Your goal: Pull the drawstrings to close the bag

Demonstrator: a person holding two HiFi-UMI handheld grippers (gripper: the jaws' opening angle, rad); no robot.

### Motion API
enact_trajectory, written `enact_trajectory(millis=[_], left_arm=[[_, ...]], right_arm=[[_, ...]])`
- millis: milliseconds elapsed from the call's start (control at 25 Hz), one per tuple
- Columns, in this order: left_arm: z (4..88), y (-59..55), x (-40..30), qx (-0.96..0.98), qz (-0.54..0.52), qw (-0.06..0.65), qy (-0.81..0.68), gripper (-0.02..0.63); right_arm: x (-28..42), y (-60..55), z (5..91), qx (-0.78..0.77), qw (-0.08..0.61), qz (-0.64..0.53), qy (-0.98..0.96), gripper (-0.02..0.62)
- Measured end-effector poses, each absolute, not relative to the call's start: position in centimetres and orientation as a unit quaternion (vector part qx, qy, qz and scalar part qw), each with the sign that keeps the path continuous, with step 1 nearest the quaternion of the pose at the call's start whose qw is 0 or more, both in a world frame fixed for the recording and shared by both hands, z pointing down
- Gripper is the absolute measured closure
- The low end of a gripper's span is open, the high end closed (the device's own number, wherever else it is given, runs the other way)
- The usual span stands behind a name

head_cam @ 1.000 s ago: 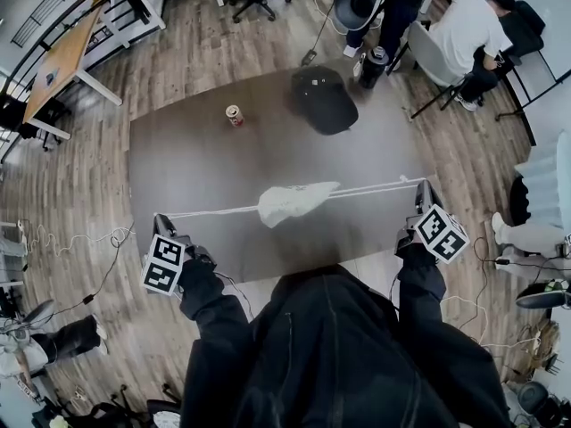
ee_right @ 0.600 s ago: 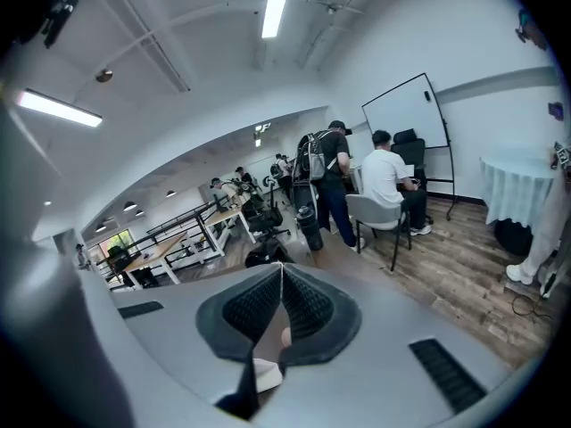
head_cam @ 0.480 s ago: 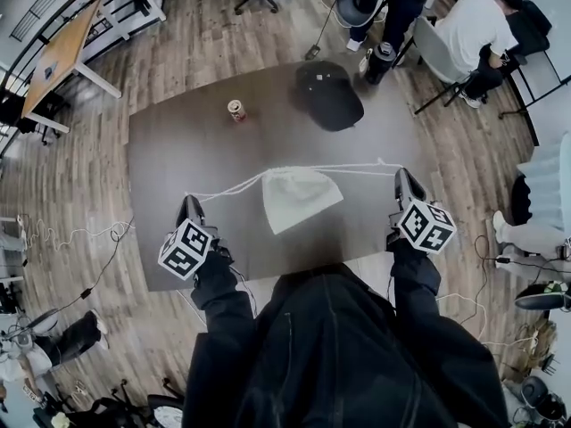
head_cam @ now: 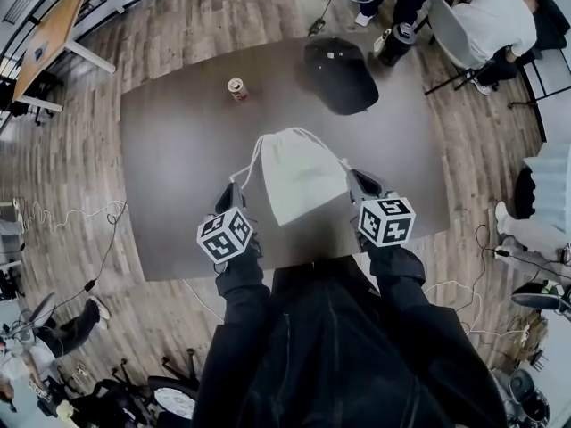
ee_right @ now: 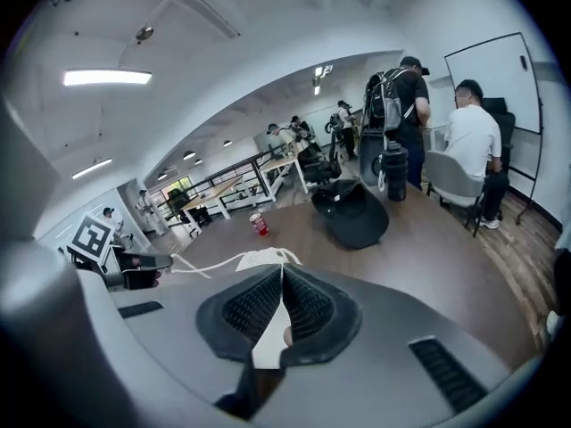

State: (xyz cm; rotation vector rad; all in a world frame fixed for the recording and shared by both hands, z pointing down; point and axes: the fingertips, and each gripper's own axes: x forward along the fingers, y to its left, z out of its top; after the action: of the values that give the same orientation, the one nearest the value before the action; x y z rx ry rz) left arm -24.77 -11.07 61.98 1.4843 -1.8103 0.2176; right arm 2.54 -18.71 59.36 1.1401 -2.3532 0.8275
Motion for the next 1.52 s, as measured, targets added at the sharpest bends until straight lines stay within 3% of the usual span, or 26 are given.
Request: enact_trajectory(millis=[600, 640, 720, 920, 1040, 1240, 1520], left_arm=[[70.2, -8.9, -18.2, 0.608, 0.168, 0.441, -0.639, 0.568], [70.3, -8.6, -17.9, 0.611, 0.169, 0.442, -0.635, 0.56], [70.5, -8.0, -17.5, 0.618, 0.171, 0.444, -0.625, 0.45], [69.0, -6.3, -17.0, 0.633, 0.169, 0.436, -0.616, 0.442], [66.9, -6.0, -16.6, 0.649, 0.16, 0.418, -0.615, 0.442], [61.0, -6.6, -15.6, 0.683, 0.132, 0.364, -0.619, 0.447], [51.0, -7.9, -13.8, 0.731, 0.085, 0.276, -0.618, 0.531]], right_arm=[[-1.6, -11.8, 69.6, 0.341, 0.305, 0.326, -0.827, 0.566], [-1.4, -11.3, 69.9, 0.339, 0.31, 0.329, -0.825, 0.538], [-1.0, -10.2, 70.6, 0.333, 0.316, 0.336, -0.823, 0.441], [-0.1, -8.4, 69.4, 0.342, 0.311, 0.328, -0.823, 0.42], [-0.3, -8.5, 66.2, 0.355, 0.287, 0.306, -0.835, 0.421], [-1.8, -10.1, 58.3, 0.373, 0.223, 0.233, -0.87, 0.482], [-3.1, -11.5, 47.4, 0.393, 0.149, 0.141, -0.896, 0.553]])
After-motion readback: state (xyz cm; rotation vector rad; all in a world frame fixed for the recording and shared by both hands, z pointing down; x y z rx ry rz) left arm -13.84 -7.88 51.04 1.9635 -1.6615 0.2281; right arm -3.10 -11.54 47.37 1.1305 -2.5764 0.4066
